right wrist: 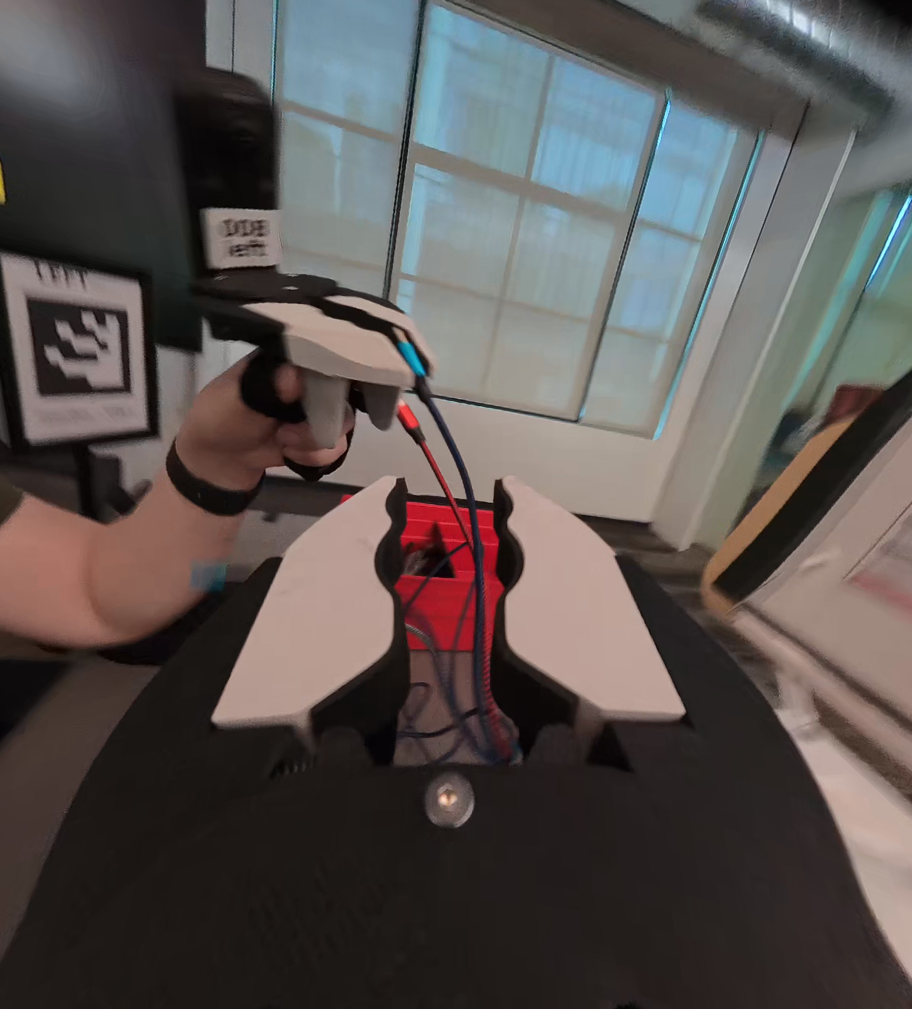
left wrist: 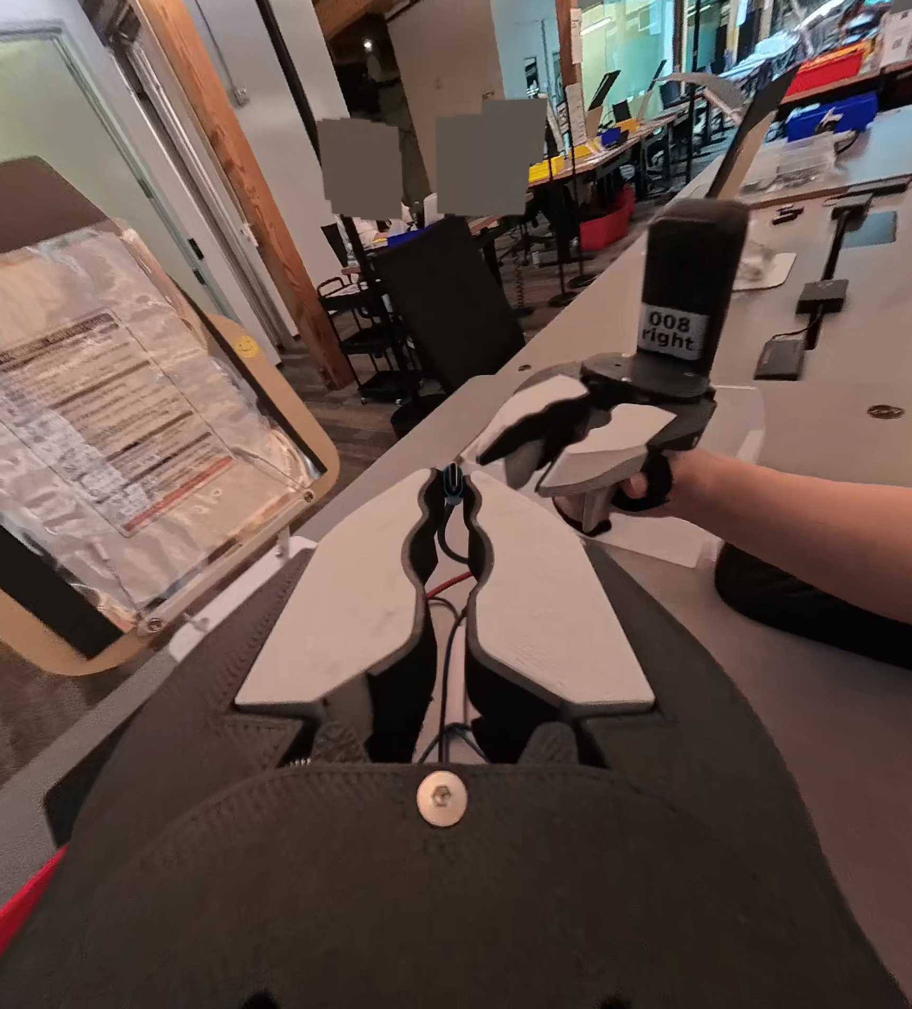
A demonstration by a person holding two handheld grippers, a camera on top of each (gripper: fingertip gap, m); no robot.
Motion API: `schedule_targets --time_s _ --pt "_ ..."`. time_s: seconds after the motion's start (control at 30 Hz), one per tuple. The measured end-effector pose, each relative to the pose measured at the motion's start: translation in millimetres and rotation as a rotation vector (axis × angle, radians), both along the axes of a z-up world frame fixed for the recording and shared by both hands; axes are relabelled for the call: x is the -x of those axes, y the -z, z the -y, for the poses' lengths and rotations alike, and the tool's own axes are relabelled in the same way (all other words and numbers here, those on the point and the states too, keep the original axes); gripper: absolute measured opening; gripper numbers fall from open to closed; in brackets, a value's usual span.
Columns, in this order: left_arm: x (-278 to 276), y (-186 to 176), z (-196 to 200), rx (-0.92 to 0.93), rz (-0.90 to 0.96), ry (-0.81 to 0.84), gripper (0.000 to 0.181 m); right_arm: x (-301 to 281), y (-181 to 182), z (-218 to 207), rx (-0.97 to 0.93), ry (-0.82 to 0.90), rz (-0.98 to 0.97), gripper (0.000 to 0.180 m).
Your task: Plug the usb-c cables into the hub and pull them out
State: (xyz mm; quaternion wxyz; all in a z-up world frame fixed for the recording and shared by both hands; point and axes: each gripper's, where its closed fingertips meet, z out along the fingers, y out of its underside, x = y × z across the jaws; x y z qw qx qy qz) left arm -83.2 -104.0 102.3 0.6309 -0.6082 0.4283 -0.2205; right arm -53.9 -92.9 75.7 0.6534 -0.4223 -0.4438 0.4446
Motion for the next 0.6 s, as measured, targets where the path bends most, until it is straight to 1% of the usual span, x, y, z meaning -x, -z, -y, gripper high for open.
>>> schedule_targets --time_s 0.1,0.2,0.3,0.4,0.53,0.6 --pt "1.0 1.0 5.2 0.062 0.01 0.055 0.006 -3.1 -9.3 3.1 -0.04 0.059 0.01 0.025" --pt "3.8 -3.5 6.8 0.092 0.052 0.056 0.006 -4.7 -16.2 -2.0 -0.089 0.185 -0.015 0.023" --pt "2.3 -3.4 6.6 0.134 0.087 0.065 0.006 5.5 -15.5 -0.2 -0.233 0.361 0.023 0.023" --pt "-3.3 -0.2 8.1 0.191 0.114 0.102 0.006 15.9 -17.3 9.0 -0.345 0.476 0.026 0.021" --pt "-10.7 1.8 13.0 0.258 0.153 0.169 0.006 18.7 -19.0 16.7 -0.417 0.534 0.009 0.018" --pt "-12.3 0.7 14.9 0.277 0.175 0.193 0.006 20.6 -17.0 19.4 -0.433 0.522 0.004 0.018"
